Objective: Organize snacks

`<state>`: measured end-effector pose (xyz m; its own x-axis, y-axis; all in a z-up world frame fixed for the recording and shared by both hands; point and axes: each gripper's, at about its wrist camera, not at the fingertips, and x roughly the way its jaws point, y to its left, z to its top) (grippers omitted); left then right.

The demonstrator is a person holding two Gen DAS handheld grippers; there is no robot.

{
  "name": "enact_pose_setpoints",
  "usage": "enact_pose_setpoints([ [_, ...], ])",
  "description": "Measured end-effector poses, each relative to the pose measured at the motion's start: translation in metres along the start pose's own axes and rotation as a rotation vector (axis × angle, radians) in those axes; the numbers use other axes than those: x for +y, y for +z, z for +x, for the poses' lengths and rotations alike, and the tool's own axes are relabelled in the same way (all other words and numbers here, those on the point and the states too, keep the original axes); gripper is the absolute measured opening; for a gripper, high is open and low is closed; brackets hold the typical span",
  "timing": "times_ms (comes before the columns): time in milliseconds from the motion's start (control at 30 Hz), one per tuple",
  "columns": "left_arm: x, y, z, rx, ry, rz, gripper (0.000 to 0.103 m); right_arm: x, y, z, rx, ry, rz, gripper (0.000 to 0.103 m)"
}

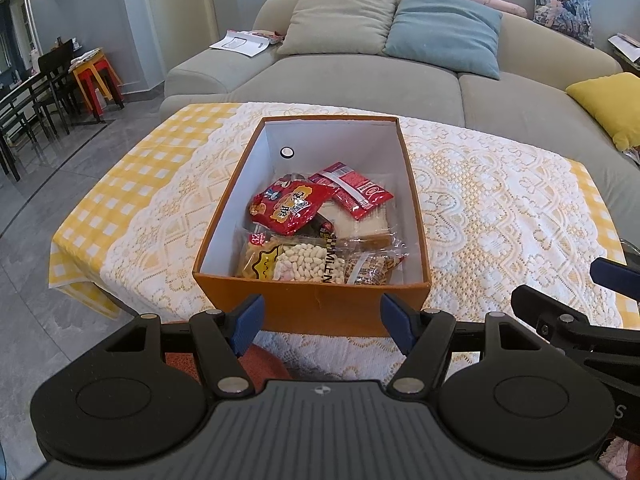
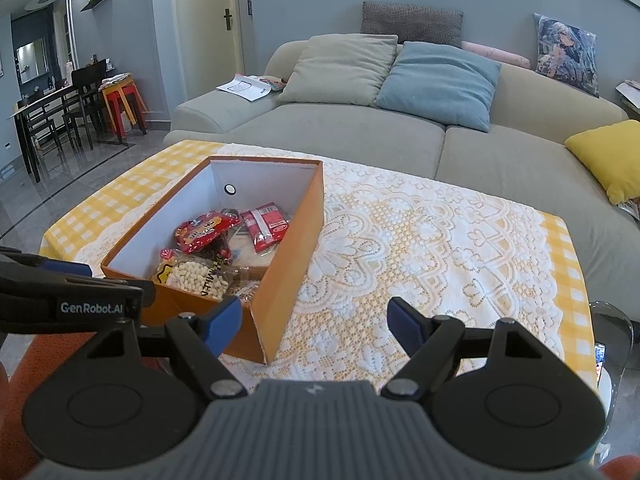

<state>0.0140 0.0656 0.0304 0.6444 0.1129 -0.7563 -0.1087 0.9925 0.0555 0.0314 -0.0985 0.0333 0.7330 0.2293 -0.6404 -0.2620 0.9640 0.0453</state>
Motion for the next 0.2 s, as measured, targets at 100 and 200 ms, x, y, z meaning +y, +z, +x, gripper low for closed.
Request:
enact_pose_setpoints([
  [100, 0.0002, 0.0005, -0.0009, -0.006, -0.003, 0.004, 0.078, -0.0008, 0.0002, 0.0014, 0.004, 0.000, -0.004, 0.078],
  [200, -0.0001, 0.0013, -0.0022, -0.014, -0.006, 0.005, 0.079, -0.0012, 0.0004, 0.0018, 0.005, -0.002, -0.004, 0.078],
])
